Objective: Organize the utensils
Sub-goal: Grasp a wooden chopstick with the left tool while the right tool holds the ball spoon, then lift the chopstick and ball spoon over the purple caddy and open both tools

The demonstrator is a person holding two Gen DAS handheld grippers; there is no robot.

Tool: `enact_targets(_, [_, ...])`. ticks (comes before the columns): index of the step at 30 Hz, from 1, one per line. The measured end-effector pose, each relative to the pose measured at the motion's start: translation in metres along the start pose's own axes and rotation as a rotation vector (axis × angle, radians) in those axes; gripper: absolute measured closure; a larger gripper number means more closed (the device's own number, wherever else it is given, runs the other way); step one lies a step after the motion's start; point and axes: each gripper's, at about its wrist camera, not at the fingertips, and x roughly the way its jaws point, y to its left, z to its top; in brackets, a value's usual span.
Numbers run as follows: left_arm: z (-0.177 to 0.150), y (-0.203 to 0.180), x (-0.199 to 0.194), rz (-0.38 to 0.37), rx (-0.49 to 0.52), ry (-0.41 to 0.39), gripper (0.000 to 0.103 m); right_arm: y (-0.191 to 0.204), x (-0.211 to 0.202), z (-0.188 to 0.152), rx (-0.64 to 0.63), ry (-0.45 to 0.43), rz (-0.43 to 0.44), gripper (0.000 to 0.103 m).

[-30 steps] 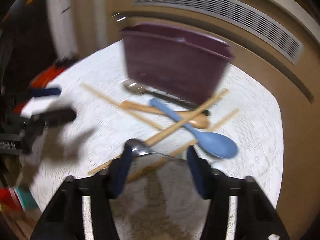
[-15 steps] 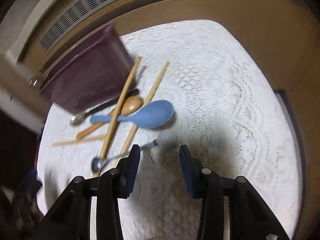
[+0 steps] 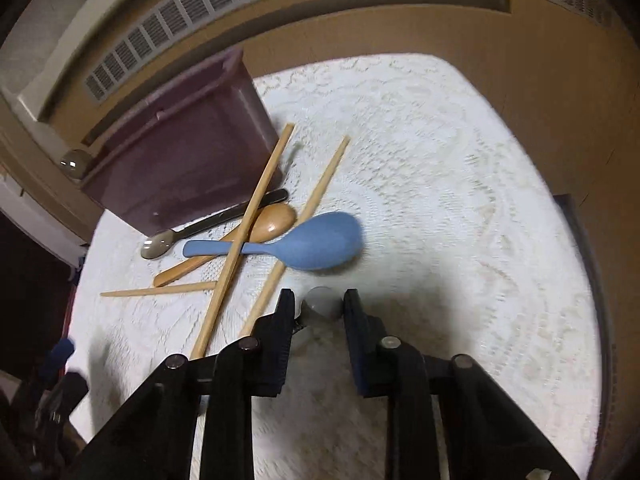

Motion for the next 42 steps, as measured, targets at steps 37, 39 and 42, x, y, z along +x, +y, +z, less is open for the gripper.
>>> enact_targets(37, [0.07,-0.089,0.119,0.003,0.175,0.15,0.097,-0.017,-0.057,-0.022,-0.039,-0.058,0.085,0.083])
enact_targets(39, [0.066,-0.078,0.103,-0.008,0.132,0.128,0.097,-0.014,-0.059,-0.024,-0.048,-0.061,0.081,0.083])
enact_targets(42, [0.063,-0.062,0.079,-0.007,0.092,0.086,0.097,-0.008,-0.065,-0.024,-0.069,-0.065,0.075,0.083])
